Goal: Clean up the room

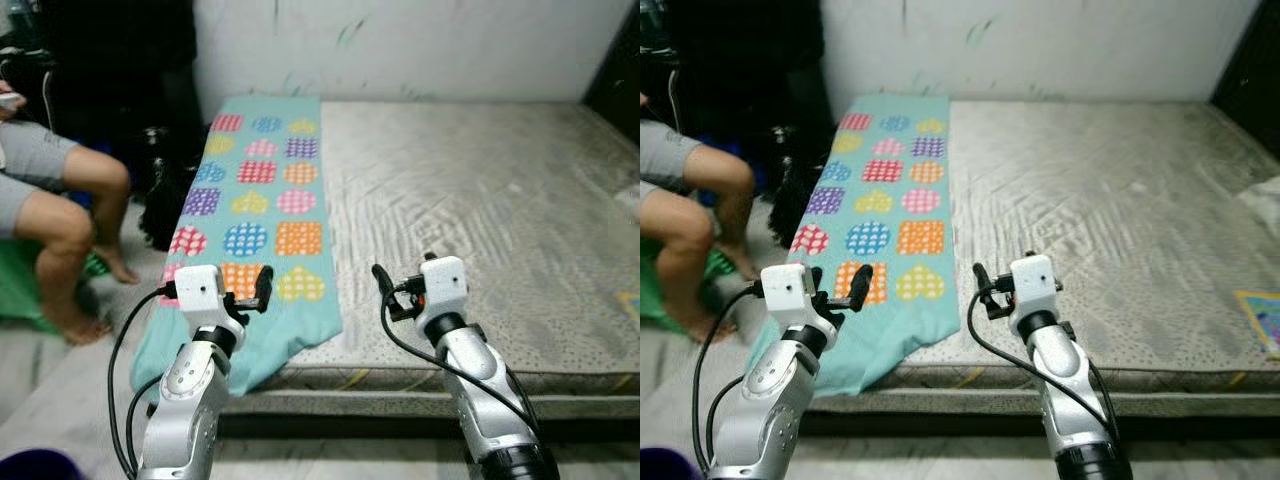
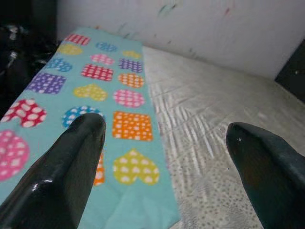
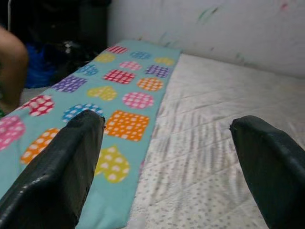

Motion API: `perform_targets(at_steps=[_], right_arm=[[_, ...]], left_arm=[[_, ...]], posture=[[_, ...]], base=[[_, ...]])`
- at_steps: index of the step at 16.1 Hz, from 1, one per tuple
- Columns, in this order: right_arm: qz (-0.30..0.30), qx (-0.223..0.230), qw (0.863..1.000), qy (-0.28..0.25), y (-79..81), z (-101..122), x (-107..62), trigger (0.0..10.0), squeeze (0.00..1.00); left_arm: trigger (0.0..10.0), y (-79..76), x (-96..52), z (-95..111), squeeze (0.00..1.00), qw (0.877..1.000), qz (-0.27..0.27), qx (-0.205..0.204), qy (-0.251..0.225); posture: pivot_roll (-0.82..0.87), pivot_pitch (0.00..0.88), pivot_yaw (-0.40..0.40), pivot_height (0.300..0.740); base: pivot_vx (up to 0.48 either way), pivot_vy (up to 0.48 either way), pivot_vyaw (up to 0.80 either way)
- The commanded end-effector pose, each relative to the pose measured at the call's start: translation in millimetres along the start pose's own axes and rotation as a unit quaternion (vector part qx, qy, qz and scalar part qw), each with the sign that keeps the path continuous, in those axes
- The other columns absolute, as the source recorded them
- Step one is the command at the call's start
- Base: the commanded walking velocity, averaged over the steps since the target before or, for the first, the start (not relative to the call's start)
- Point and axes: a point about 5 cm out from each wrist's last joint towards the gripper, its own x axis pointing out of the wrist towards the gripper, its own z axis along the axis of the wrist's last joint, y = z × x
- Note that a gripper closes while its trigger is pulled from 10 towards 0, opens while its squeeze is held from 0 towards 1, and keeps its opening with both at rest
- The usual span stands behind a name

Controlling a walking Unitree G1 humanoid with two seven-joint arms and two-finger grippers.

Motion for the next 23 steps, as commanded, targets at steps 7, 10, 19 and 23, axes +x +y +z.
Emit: perform_targets(at_steps=[7,10,19,23], right_arm=[[0.009,0.0,1.0,-0.013,5.6,6.1,3.3,10.0,0.0],[0.01,-0.001,1.0,-0.013,6.0,6.0,3.2,10.0,0.0],[0.011,-0.001,1.0,-0.01,5.9,4.9,4.3,10.0,0.0],[0.011,-0.001,1.0,-0.009,5.3,4.6,4.2,10.0,0.0]], left_arm=[[10.0,3.2,-1.7,6.1,0.0,1.0,-0.006,-0.012,-0.014],[10.0,3.4,-1.6,6.0,0.0,1.0,-0.009,-0.013,-0.013],[10.0,8.1,1.9,-2.1,0.0,1.0,0.021,-0.015,0.014],[10.0,7.8,3.0,-2.5,0.0,0.999,0.021,-0.02,0.017]], posture=[[-0.17,0.0,-0.002,0.74],[-0.17,0.0,-0.002,0.74],[-0.16,0.0,-0.005,0.74],[-0.17,0.0,-0.005,0.74]], base=[[0.199,0.0,-0.25],[0.319,0.0,0.0],[0.1,0.0,0.0],[0.0,0.302,-0.35]])
